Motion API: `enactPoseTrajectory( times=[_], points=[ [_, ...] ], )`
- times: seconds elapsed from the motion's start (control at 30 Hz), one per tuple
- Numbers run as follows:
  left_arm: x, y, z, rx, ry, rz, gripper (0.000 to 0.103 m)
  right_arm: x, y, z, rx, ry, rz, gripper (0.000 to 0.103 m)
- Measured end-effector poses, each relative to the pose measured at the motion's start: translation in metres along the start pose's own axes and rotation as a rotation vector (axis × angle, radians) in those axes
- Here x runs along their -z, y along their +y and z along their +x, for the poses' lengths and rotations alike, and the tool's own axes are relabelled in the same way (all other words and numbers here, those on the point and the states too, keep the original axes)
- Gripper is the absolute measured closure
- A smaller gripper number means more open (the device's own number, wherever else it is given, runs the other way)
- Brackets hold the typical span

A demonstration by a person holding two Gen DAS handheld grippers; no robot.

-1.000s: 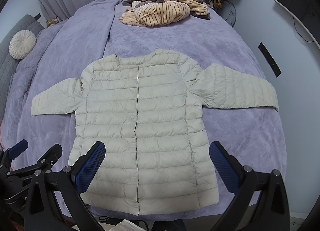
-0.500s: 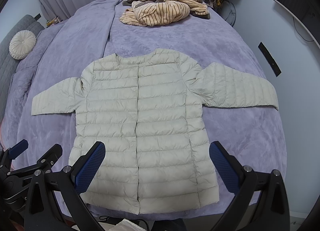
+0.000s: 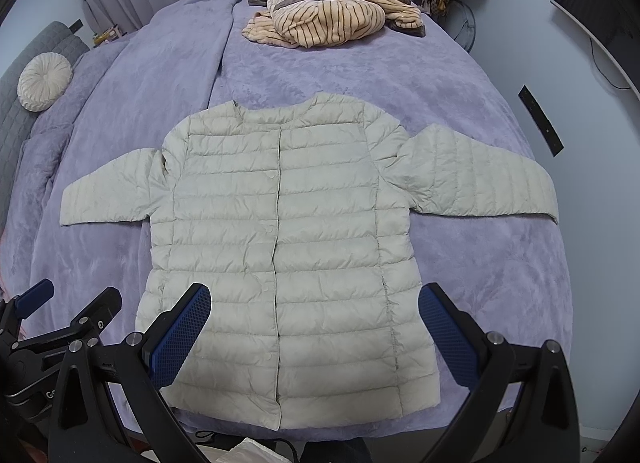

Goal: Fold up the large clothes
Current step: 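Grasp the sleeve cuff nearest the left tool and lift it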

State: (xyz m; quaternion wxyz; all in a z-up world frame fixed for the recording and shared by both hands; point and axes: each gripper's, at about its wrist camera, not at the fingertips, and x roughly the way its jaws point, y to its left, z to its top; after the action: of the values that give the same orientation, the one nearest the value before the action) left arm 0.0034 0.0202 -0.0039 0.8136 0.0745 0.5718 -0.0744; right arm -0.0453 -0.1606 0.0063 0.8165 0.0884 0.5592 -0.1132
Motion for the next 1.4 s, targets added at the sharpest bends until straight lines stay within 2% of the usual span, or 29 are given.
enactPoseTrajectory(
  times=[0.23, 0.33, 0.53, 0.77, 0.9, 1.0, 1.07, 1.17, 1.27, 1.4],
  points=[
    [-0.004, 0.012, 0.002, 0.019, -0.008, -0.027, 0.000, -0.008, 0.000, 0.009, 0.002, 0.033, 0.022, 0.000],
    [-0.006, 0.027, 0.007, 0.006, -0.010, -0.067, 0.000, -0.010, -0.001, 0.010, -0.022, 0.033, 0.042, 0.000],
    [-0.010, 0.067, 0.030, 0.065, 0.021, -0.158, 0.000, -0.015, 0.004, 0.021, -0.063, 0.047, 0.054, 0.000],
    [-0.008, 0.125, 0.071, 0.069, 0.025, -0.270, 0.000, -0.012, 0.046, 0.046, -0.122, 0.088, -0.055, 0.000],
    [-0.007, 0.163, 0.105, 0.144, 0.034, -0.349, 0.000, -0.009, 0.074, 0.067, -0.117, 0.120, -0.106, 0.000],
    [-0.007, 0.193, 0.131, 0.169, 0.045, -0.420, 0.000, -0.005, 0.092, 0.087, -0.135, 0.153, -0.125, 0.000],
    [-0.008, 0.209, 0.145, 0.155, 0.043, -0.442, 0.000, -0.002, 0.106, 0.102, -0.144, 0.173, -0.137, 0.000],
    [-0.012, 0.229, 0.164, 0.076, 0.034, -0.446, 0.000, 0.000, 0.125, 0.123, -0.130, 0.188, -0.167, 0.000],
    [-0.019, 0.252, 0.178, 0.058, 0.003, -0.468, 0.000, 0.002, 0.138, 0.139, -0.122, 0.187, -0.185, 0.000],
    [-0.027, 0.295, 0.197, 0.191, -0.047, -0.573, 0.000, -0.001, 0.153, 0.158, -0.140, 0.180, -0.195, 0.000]
  ],
)
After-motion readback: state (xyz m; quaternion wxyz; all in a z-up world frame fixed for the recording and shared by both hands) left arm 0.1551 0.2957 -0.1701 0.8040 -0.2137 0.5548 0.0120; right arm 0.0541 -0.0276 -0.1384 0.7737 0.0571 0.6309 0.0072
